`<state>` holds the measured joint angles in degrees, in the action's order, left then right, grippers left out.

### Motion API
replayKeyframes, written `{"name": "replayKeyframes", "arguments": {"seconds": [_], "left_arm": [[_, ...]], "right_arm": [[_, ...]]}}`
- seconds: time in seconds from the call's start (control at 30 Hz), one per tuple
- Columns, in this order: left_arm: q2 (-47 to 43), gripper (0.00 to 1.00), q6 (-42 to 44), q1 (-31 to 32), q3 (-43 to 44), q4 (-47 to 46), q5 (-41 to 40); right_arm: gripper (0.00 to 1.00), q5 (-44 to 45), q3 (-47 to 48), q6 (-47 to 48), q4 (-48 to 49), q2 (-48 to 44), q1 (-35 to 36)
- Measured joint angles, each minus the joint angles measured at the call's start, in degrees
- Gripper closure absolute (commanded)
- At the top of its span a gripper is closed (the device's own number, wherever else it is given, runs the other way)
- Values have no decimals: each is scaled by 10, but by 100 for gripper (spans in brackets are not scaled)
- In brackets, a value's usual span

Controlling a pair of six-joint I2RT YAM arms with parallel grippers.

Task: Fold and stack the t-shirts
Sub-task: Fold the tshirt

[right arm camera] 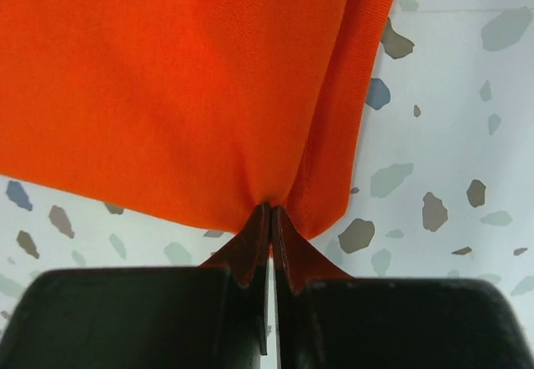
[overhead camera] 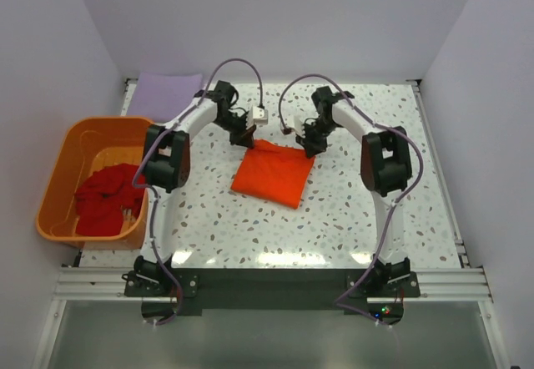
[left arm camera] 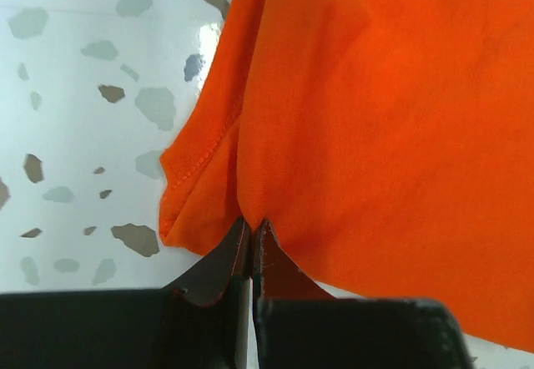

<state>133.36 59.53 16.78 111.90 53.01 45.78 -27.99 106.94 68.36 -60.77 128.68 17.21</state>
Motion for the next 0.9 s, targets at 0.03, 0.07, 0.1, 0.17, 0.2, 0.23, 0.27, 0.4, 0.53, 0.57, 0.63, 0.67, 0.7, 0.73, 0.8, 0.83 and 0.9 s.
{"name": "replayKeyframes", "arguments": {"seconds": [0.03,0.07,0.1,0.17,0.2,0.23,0.27,0.4,0.53,0.57,0.63,0.67,0.7,0.73,0.8,0.83,0.9], "left_arm": [[8,96,-5,0,-2,-7,-3],[12,96,-10,0,-9,-14,-6],[12,96,-15,0,-20,-21,-7],[9,98,-22,0,-45,-37,-5],[3,98,-31,0,-57,-49,1],[-4,99,-35,-1,-68,-56,2],[-11,99,-41,-2,-75,-59,2],[-27,99,-67,-5,-78,-62,8],[-34,90,-96,-13,-70,-69,16],[-34,87,-100,-14,-67,-72,16],[-34,78,-121,-18,-63,-85,14],[-34,73,-134,-19,-61,-95,10],[-33,69,-151,-22,-60,-108,5],[-33,63,-173,-24,-59,-124,-3],[-31,58,-224,-31,-58,-161,-21],[-31,55,-252,-36,-58,-182,-29],[-31,55,-302,-47,-58,-216,-45]], "right_arm": [[100,5,0,-1,6,5,0],[100,10,0,-2,13,12,0],[100,15,0,-5,18,15,1],[100,20,0,-10,26,15,2],[100,23,0,-13,33,15,2],[100,25,0,-16,37,14,2],[100,26,-3,-18,43,12,2],[100,33,-18,-24,66,0,2],[100,36,-19,-32,83,-2,2],[96,38,-19,-35,90,-2,2],[86,46,-19,-46,106,-2,2],[80,50,-19,-53,117,-2,2],[71,56,-19,-63,129,-2,2],[59,64,-19,-77,143,-2,2],[46,83,-22,-109,174,-4,2],[38,94,-25,-130,191,-6,2],[37,121,-36,-174,229,-15,1]]}}
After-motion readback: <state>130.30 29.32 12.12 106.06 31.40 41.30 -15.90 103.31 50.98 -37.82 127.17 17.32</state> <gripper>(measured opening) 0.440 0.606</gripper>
